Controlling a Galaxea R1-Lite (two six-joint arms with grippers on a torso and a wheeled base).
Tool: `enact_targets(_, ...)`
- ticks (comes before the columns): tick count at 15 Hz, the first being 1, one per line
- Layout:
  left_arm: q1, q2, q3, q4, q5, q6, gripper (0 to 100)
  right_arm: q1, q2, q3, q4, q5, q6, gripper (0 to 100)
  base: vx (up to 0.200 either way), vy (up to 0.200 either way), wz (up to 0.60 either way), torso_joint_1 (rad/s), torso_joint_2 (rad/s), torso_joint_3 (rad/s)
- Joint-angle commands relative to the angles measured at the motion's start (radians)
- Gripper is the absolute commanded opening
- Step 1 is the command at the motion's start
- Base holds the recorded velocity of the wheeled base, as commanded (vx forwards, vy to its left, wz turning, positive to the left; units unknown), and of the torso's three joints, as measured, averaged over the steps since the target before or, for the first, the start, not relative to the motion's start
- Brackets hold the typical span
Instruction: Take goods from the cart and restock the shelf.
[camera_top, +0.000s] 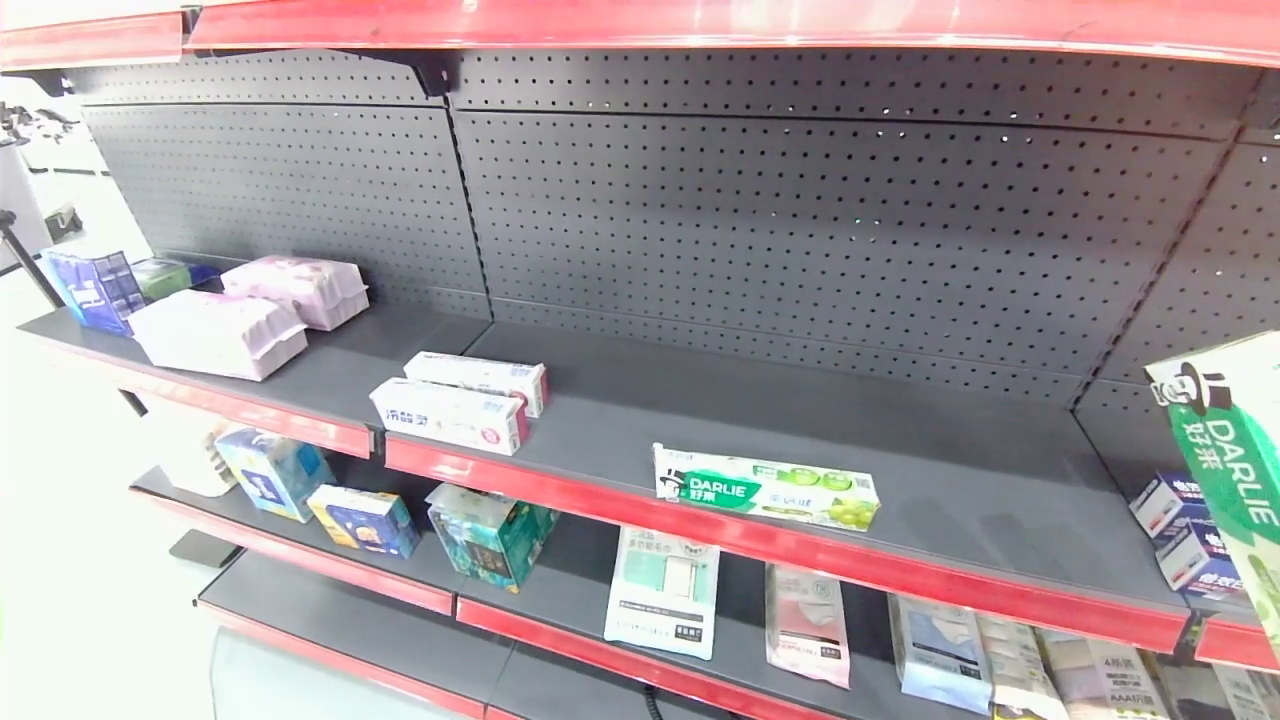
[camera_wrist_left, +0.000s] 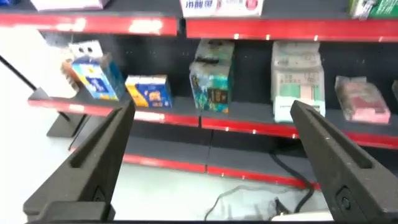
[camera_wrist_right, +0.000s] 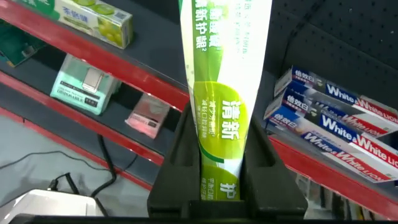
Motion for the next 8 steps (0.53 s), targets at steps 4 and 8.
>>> enact_targets(4,0.000,0.013,0.020,-0.022,0.145,-0.058,100,-0.004,0.171,-0.038,-0.113,0.017,-0.009,0,0.000,0.000,0.00,0.000,0.00,0.000)
enact_targets(8,0.014,0.050,0.010,-0.014,0.251,-0.116,100,-0.002,0.163,-0.033,-0.113,0.015,-0.026,0,0.000,0.000,0.00,0.000,0.00,0.000)
